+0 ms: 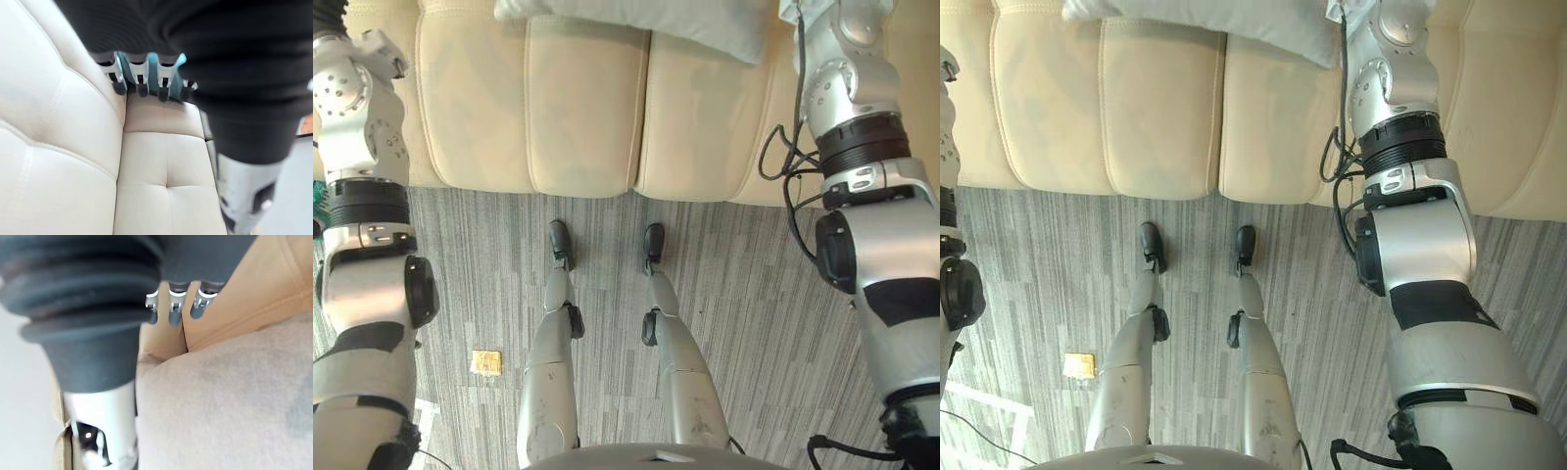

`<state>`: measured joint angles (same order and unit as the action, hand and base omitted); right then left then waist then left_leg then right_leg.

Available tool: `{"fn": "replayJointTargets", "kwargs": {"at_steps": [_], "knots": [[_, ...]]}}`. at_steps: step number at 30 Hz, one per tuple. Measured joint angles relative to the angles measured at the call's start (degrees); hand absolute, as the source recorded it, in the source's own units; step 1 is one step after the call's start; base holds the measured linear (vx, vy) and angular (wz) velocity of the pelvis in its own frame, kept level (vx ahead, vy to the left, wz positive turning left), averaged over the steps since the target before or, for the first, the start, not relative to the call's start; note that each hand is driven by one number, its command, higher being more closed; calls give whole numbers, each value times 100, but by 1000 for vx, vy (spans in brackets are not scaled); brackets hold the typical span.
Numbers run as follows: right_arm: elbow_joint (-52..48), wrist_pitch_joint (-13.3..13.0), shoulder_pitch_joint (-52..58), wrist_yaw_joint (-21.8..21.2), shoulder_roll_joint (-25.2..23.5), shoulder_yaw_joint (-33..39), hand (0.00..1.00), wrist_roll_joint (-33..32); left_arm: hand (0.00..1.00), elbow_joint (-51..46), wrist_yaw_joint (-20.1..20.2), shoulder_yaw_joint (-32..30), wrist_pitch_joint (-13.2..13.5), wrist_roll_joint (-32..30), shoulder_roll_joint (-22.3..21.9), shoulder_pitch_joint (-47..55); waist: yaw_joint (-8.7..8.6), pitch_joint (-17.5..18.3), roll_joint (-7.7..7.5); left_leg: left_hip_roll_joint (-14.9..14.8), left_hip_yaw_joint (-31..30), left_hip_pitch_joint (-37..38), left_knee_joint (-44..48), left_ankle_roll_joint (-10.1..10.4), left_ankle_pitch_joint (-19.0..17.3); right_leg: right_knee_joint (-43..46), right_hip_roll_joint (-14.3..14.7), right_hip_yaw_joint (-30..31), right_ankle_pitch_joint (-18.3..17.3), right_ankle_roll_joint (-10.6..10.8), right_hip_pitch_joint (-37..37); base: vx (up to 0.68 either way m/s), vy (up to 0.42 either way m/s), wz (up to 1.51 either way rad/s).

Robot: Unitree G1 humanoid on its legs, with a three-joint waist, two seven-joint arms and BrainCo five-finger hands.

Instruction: Pick up cushions and gather them together orderly.

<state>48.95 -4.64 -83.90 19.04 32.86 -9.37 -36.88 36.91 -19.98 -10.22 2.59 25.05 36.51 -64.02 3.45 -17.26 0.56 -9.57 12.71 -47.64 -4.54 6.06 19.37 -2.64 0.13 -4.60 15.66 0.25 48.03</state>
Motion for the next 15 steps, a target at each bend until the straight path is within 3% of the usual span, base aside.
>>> {"fn": "replayJointTargets", "kwargs": {"at_steps": [4,8,11,15], "knots": [[-401,-3,421,30,449,277,0,-108,0,-622,38,-388,86,379,64,920,-36,0,0,8,-24,50,2,-13,11,0,-11,-36,2,-2,-67,-11,89,3],[-1856,3,2137,51,823,895,0,49,0,-1859,-12,-1041,448,750,-73,2724,-41,0,0,21,-20,287,-2,52,-46,0,-12,-29,-85,-21,-302,-3,71,2],[-3118,12,3864,59,715,1515,0,542,0,-2673,-86,-1479,681,845,-699,4159,-23,0,2,22,-20,650,-5,137,-170,10,-9,-9,-214,-21,-645,-16,15,0],[-4366,-111,6033,22,-314,2399,0,1031,0,-3177,21,-1655,774,841,-2062,5901,-59,11,19,37,-19,1252,-37,33,-341,27,-8,2,-435,-34,-1226,0,0,0]]}}
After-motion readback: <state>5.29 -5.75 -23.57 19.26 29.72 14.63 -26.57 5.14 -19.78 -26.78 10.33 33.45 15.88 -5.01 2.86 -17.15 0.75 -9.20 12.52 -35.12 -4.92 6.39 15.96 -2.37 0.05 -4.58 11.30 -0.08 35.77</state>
